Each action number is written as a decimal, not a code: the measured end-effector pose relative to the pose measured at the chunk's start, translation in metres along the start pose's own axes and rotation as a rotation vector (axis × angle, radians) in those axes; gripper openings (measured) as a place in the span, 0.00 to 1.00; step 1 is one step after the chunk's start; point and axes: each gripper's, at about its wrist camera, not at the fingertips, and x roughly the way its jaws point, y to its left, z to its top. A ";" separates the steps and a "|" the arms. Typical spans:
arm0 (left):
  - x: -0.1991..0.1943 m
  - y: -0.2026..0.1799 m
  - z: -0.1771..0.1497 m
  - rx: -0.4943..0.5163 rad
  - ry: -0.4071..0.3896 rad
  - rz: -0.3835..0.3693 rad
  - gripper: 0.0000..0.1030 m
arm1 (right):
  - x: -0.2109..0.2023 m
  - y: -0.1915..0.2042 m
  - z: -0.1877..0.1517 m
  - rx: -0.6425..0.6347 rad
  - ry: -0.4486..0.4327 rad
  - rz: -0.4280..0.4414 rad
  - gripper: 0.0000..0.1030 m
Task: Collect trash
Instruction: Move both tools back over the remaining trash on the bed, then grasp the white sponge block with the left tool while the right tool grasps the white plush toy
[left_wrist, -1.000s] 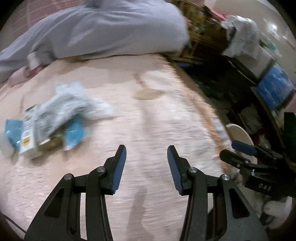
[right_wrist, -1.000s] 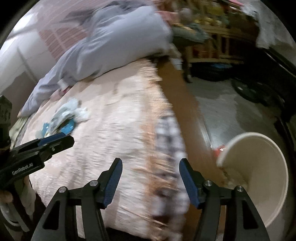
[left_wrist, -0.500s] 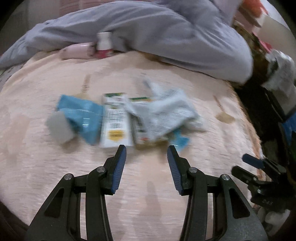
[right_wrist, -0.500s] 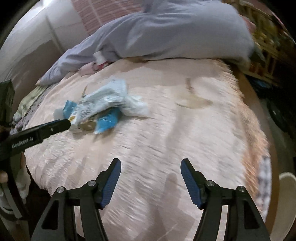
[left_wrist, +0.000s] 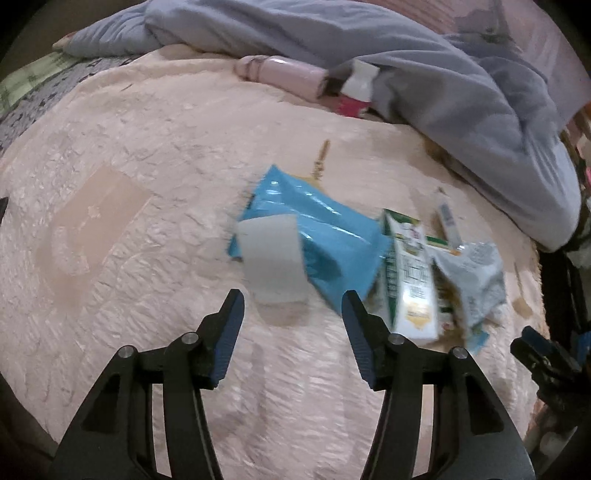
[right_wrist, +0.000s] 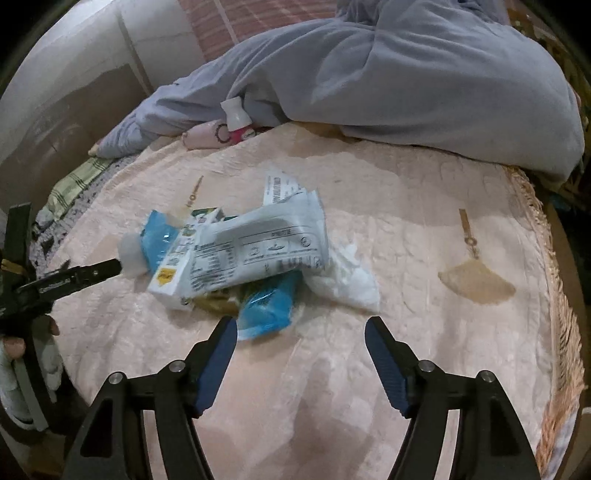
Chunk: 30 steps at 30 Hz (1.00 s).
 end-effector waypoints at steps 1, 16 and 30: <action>0.003 0.002 0.001 -0.002 0.002 0.000 0.52 | 0.004 -0.002 0.002 -0.014 0.005 -0.026 0.67; 0.057 0.006 0.022 -0.016 0.035 -0.044 0.48 | 0.067 -0.016 0.031 -0.132 0.029 -0.059 0.37; -0.006 -0.022 -0.005 0.074 0.007 -0.156 0.32 | -0.013 -0.028 -0.023 -0.069 -0.052 -0.045 0.17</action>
